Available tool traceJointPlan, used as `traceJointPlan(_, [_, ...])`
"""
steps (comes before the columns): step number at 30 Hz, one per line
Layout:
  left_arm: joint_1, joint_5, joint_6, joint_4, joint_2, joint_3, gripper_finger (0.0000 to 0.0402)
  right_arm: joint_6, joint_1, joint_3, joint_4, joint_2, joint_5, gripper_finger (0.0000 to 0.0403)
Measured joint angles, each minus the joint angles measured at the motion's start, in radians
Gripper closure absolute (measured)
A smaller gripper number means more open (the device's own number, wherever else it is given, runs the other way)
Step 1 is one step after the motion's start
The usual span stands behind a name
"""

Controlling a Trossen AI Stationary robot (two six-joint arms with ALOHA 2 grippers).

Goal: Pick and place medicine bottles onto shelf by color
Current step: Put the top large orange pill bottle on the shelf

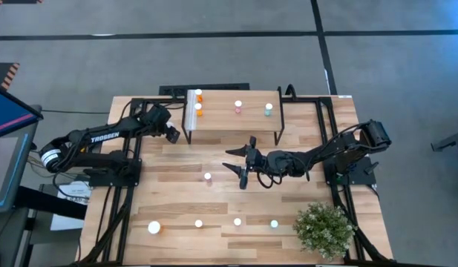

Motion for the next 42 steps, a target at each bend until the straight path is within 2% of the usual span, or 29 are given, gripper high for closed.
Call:
traceJointPlan(9, [0.0, 0.0, 0.015, 0.0, -0.001, 0.0, 0.021, 0.008, 0.0, 0.0, 0.0, 0.0, 0.0, 0.0168])
traceJointPlan(20, [0.0, 0.001, 0.015, -0.005, -0.006, 0.0, 0.0202, 0.01, 0.0, 0.0, 0.0, 0.0, 0.0, 0.0168])
traceJointPlan(29, [0.0, 0.001, 0.016, -0.028, -0.093, 0.001, 0.0203, 0.01, 0.0, 0.0, 0.0, 0.0, 0.0, 0.0168])
traceJointPlan(42, [0.0, -0.046, 0.009, -0.319, -0.209, 0.245, 0.0203, 0.01, 0.0, 0.0, 0.0, 0.0, 0.0, 0.0168])
